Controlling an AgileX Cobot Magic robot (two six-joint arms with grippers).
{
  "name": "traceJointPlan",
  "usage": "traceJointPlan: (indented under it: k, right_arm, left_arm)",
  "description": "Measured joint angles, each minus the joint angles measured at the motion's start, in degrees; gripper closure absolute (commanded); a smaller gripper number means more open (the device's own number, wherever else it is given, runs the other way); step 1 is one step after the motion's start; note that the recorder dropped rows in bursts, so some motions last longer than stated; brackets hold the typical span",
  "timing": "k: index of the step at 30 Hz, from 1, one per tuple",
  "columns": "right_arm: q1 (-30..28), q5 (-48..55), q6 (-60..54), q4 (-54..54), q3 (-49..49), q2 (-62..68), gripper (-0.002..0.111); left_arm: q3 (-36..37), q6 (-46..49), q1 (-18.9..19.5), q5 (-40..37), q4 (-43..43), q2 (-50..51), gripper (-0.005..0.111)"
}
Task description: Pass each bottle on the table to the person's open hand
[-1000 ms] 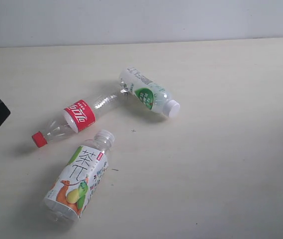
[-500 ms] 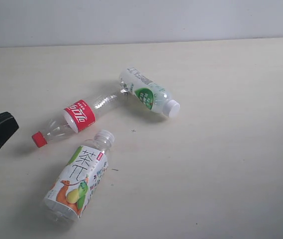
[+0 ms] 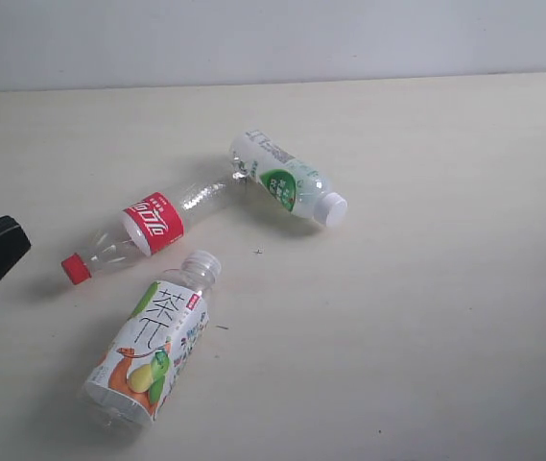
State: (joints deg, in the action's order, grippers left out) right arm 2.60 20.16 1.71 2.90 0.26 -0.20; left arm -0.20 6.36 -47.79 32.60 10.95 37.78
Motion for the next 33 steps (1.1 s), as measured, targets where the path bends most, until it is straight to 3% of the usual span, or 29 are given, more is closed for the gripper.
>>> traceJointPlan:
  k: [4, 11, 13, 26, 33]
  right_arm:
    - [0.00, 0.00, 0.00, 0.00, 0.00, 0.00, 0.108]
    - [0.00, 0.00, 0.00, 0.00, 0.00, 0.00, 0.108]
    - [0.00, 0.00, 0.00, 0.00, 0.00, 0.00, 0.108]
    - [0.00, 0.00, 0.00, 0.00, 0.00, 0.00, 0.108]
    - [0.00, 0.00, 0.00, 0.00, 0.00, 0.00, 0.108]
  left_arm:
    - [0.00, -7.89, 8.83, -7.54, 0.00, -8.76, 0.106]
    - [0.00, -13.48, 24.46, -17.24, 0.00, -18.96, 0.106]
    - [0.00, -13.85, 26.82, -17.90, 0.00, -19.90, 0.106]
    - [0.10, -13.85, 27.75, -17.47, 0.00, -19.90, 0.106]
    - [0.10, -15.34, 27.75, -11.58, 3.13, -19.90, 0.106]
